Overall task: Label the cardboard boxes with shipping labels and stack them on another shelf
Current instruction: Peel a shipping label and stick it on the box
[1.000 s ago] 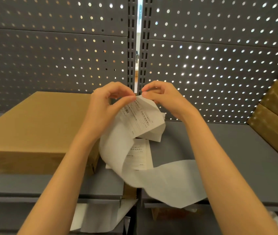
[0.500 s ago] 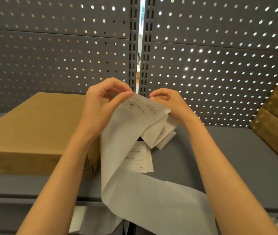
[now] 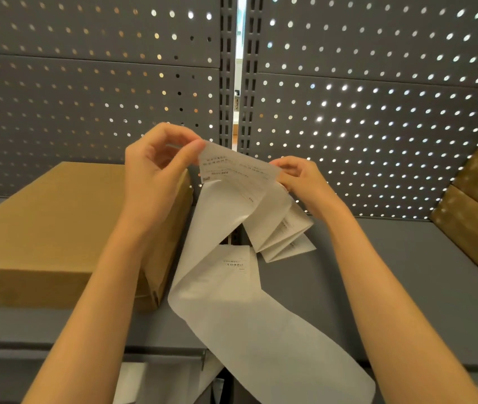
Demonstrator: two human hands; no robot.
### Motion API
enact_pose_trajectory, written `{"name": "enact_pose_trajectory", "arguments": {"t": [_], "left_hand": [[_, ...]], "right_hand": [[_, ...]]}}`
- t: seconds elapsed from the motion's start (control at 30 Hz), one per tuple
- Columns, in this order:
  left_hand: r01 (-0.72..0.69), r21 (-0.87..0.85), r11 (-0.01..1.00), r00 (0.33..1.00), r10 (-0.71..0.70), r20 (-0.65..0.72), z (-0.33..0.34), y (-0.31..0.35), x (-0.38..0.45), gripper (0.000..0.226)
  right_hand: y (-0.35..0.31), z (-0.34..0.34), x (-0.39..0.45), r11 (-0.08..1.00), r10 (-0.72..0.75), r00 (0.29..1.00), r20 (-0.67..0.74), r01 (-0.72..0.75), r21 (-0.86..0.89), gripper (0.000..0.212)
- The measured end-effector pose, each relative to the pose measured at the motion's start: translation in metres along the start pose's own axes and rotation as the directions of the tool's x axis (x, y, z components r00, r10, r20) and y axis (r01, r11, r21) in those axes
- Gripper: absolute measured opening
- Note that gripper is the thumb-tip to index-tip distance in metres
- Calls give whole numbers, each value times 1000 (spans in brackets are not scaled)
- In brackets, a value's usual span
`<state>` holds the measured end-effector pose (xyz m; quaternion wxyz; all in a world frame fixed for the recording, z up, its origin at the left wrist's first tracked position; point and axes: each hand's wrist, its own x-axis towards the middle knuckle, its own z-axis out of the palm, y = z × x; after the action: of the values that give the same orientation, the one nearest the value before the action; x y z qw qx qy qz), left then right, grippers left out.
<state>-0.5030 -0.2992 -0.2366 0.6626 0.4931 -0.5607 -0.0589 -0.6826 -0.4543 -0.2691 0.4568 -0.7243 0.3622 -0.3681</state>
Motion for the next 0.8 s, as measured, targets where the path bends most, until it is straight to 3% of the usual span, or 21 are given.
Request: {"name": "enact_pose_trajectory", "arguments": {"t": [0.23,0.8], "left_hand": [[22,-47,999,985,-30,-168,-9,-2,8,12],[88,-165,982,919,-144,-367,-60,7,20,4]], "right_hand": [[2,-1,3,1000,1,1000,-21,-2,-22,12],[-4,3,5,998,57,994,-96,-57,5,18]]}}
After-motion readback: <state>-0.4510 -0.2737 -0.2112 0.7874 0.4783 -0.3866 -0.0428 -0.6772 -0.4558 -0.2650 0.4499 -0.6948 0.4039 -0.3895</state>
